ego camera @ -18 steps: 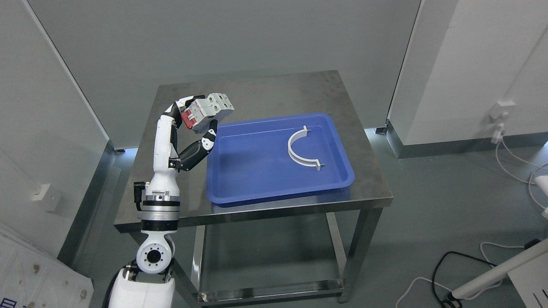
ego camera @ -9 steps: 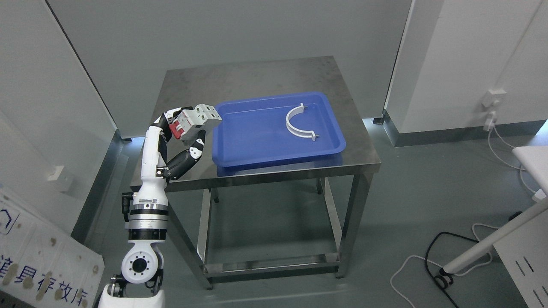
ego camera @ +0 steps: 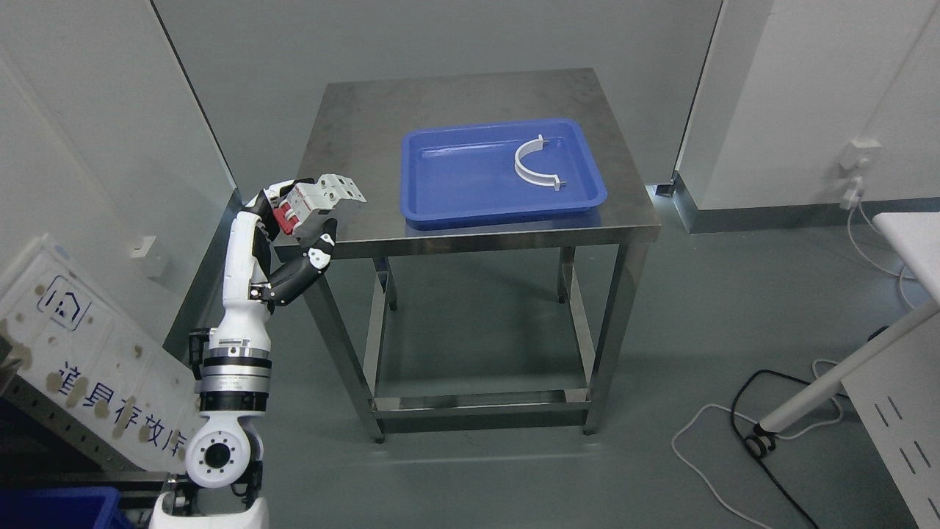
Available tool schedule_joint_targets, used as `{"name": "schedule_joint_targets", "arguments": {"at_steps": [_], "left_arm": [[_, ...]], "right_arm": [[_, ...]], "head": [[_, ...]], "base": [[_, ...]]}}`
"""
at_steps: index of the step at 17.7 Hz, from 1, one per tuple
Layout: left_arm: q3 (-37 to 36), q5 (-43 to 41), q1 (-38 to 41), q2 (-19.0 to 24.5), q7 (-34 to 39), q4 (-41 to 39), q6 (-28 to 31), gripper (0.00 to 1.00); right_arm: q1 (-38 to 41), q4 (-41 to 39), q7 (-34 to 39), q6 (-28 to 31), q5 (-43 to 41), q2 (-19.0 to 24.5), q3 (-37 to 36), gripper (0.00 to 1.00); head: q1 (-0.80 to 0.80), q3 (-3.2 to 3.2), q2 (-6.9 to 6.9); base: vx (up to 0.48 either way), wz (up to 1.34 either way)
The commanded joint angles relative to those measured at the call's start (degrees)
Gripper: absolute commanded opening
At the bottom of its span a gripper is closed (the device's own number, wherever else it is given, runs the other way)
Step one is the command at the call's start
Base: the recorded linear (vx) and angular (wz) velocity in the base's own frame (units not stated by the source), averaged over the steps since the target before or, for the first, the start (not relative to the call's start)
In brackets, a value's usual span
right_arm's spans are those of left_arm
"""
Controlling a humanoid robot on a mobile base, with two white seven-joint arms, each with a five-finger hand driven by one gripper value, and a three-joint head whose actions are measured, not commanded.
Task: Place circuit breaker on shelf
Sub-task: 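Hold the breaker in the left hand while turning toward the bin shelf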
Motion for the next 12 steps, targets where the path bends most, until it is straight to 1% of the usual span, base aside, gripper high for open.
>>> {"name": "schedule_joint_targets", "arguments": {"at_steps": [1,8,12], "left_arm": [[1.36,1.30,0.44,0.99,-0.97,-2.19,0.00,0.08],[1.10,2.10,0.88,0.99,-1.14,-2.19,-0.61,0.09],[1.10,2.54,0.71,0.99,-1.49,-2.19,-0.79,0.09]], "right_arm": [[-0.02,0.00,-0.05,-0.03,0.00,-1.00,0.00,1.00],[-0.02,0.00,-0.05,-0.03,0.00,-1.00,0.00,1.00],[-0.02,0.00,-0.05,-0.03,0.00,-1.00,0.00,1.00]], "head": [[0.00,0.00,0.00],[0.00,0.00,0.00],[0.00,0.00,0.00]], "base": [[-0.272,0.11],[-0.269,0.12],[-0.217,-0.06]]}}
